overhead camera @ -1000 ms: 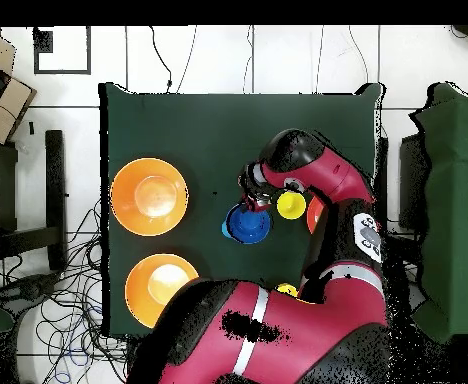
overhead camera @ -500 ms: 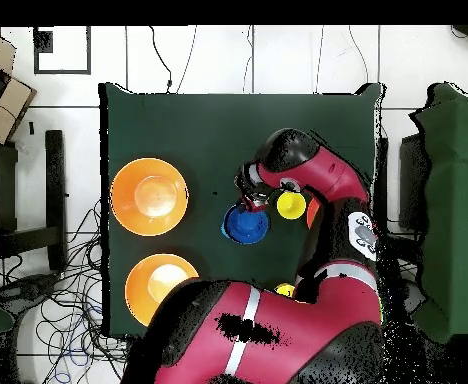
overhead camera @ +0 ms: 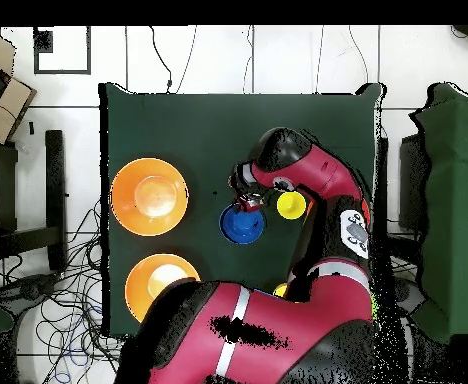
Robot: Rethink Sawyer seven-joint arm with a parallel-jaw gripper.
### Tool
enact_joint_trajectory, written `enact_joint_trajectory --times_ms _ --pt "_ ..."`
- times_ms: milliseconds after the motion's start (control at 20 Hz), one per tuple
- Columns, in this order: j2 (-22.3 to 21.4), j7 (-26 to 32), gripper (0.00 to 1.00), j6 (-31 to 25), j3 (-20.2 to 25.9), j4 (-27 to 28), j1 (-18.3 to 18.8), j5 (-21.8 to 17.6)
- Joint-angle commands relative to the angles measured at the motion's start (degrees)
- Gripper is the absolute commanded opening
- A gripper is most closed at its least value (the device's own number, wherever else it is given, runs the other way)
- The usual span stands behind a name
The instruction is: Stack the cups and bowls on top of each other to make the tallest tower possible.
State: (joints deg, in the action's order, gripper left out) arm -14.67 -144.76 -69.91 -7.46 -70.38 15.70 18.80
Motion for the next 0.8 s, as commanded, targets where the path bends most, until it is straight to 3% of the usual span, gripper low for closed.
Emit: enact_joint_trajectory --times_ms 50,800 --pt "0.64 -8.91 0.0 -1.94 2.74 0.81 -1.82 0.41" --pt "-1.26 -8.75 0.0 -0.64 2.12 -2.41 -2.87 0.92"
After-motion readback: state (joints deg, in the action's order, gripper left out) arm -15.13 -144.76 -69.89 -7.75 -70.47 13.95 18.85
